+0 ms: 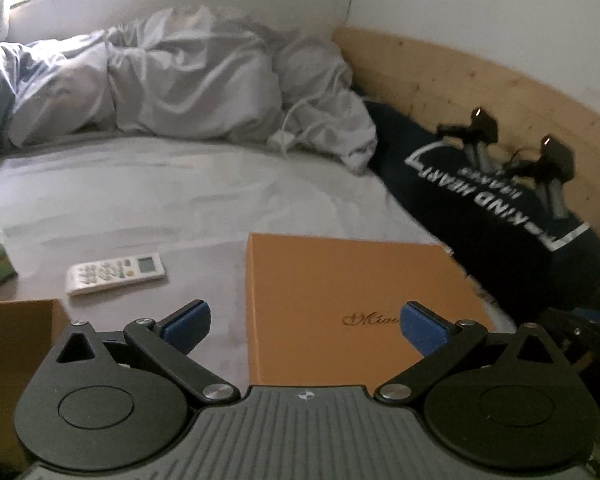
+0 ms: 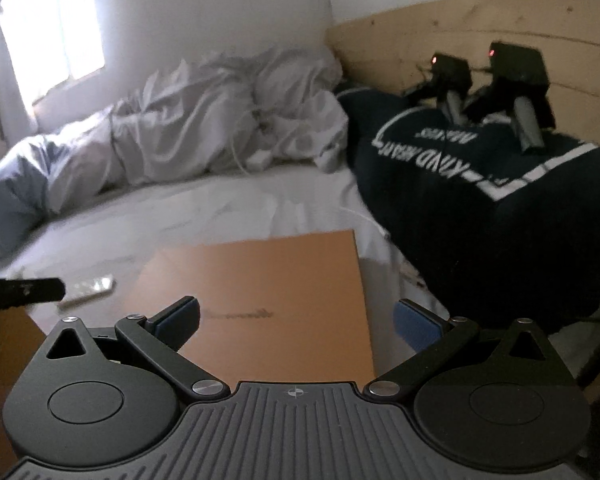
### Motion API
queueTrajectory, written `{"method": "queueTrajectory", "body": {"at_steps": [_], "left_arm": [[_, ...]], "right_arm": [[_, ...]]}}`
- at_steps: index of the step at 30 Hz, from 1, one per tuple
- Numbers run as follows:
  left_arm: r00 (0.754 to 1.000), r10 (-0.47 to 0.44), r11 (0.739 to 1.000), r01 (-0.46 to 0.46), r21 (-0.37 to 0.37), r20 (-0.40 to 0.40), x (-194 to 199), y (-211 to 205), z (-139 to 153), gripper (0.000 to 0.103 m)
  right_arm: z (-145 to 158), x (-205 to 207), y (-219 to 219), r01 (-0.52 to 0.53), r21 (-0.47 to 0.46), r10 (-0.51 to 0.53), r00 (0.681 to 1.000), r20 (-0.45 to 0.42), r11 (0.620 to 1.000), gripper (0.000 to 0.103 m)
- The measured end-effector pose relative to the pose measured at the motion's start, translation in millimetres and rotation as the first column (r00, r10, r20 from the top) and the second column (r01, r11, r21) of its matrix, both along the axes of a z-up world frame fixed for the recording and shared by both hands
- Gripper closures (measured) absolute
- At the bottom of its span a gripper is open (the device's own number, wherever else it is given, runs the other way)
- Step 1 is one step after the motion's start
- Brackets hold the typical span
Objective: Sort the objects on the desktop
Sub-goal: 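Move both grippers to opposite edges of the flat orange box, then close the left gripper on one orange box edge while the right gripper grips the other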
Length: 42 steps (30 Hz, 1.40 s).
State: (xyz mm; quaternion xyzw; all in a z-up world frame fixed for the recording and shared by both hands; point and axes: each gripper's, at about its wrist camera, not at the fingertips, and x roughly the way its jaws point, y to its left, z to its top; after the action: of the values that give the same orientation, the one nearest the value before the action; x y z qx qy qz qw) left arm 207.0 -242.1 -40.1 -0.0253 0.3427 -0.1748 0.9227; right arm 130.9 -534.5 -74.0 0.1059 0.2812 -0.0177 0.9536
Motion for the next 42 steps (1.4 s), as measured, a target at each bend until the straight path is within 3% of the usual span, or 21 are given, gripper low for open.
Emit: {"method": "queueTrajectory", "body": {"at_steps": [8, 18, 26, 36, 42], "left_arm": [[0.996, -0.012, 0.998, 0.018, 0.064, -0.086, 41, -20, -45, 0.000], [0.984, -0.018, 0.999, 0.026, 0.045, -0.176, 77, -32, -76, 0.000], [0.982, 0.003, 1.000, -0.001, 0.015, -0.190, 86, -35, -80, 0.000], [0.988, 0.023, 0.998, -0.014, 0.058, -0.156, 80, -45, -79, 0.000], [0.983, 0.049, 0.996, -0.033, 0.089, -0.175, 75, -47, -70, 0.000]], "right_arm": [[-48, 36, -7, -0.014, 0.001, 0.014, 0.996, -0.087, 1.000, 0.000], [-77, 66, -19, -0.039, 0.042, 0.045, 0.989, -0.144, 0.998, 0.000], [-85, 80, -14, -0.067, 0.060, 0.076, 0.984, -0.159, 0.996, 0.000], [-82, 88, -5, -0.035, 0.040, 0.043, 0.977, -0.207, 0.999, 0.000], [-71, 87, 6, -0.035, 0.011, 0.037, 0.969, -0.245, 0.999, 0.000]]}}
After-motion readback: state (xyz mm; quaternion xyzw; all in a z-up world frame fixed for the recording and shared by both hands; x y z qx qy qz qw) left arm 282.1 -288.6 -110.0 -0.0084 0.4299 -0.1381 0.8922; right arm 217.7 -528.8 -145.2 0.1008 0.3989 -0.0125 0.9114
